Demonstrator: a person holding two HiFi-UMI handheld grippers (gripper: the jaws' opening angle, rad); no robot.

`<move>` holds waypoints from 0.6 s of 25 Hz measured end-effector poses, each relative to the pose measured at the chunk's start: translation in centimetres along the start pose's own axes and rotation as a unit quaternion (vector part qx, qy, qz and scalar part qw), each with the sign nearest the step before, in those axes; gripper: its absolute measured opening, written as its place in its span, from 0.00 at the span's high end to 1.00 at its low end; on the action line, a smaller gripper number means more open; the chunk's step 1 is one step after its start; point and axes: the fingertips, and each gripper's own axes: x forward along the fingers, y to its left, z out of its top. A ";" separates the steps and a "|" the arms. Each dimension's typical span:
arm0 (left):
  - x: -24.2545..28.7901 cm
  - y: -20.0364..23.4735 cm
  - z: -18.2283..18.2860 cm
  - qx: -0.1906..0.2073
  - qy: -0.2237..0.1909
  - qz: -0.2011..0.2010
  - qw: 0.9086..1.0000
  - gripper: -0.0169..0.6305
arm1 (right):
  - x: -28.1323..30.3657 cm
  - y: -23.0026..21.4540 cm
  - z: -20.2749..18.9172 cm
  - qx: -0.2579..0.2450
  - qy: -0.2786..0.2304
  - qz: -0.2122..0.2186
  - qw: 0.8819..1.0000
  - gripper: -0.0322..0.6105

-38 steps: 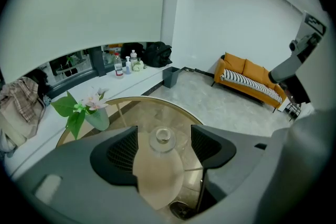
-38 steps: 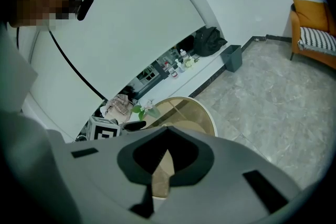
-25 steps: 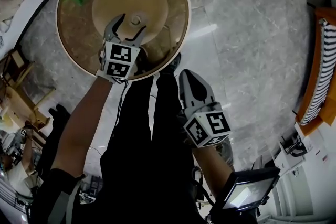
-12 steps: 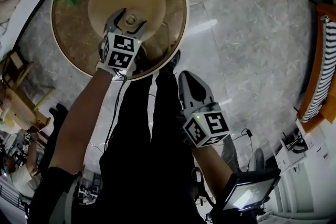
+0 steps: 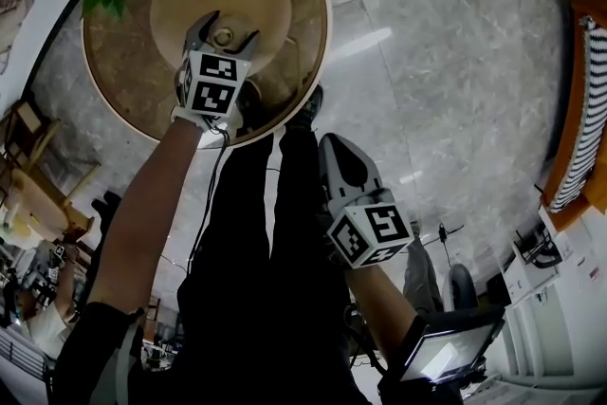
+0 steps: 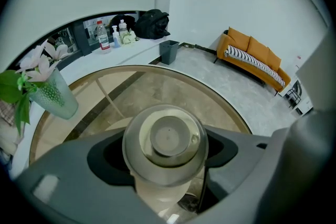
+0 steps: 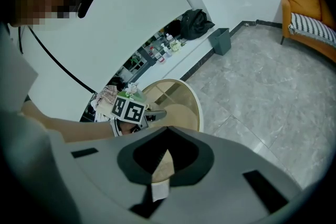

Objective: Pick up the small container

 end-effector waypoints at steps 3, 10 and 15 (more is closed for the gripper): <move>0.4 0.0 -0.1 0.003 0.000 0.003 1.000 0.46 | 0.1 -0.4 -0.2 0.006 0.001 -0.003 1.000 0.96; 1.1 0.2 -0.4 0.020 0.001 0.003 1.000 0.46 | 0.4 -0.7 -1.1 0.005 0.010 -0.008 1.000 0.96; 0.9 0.2 -0.2 0.025 -0.009 0.009 1.000 0.45 | 0.2 -0.2 -0.8 -0.001 0.007 -0.010 1.000 0.96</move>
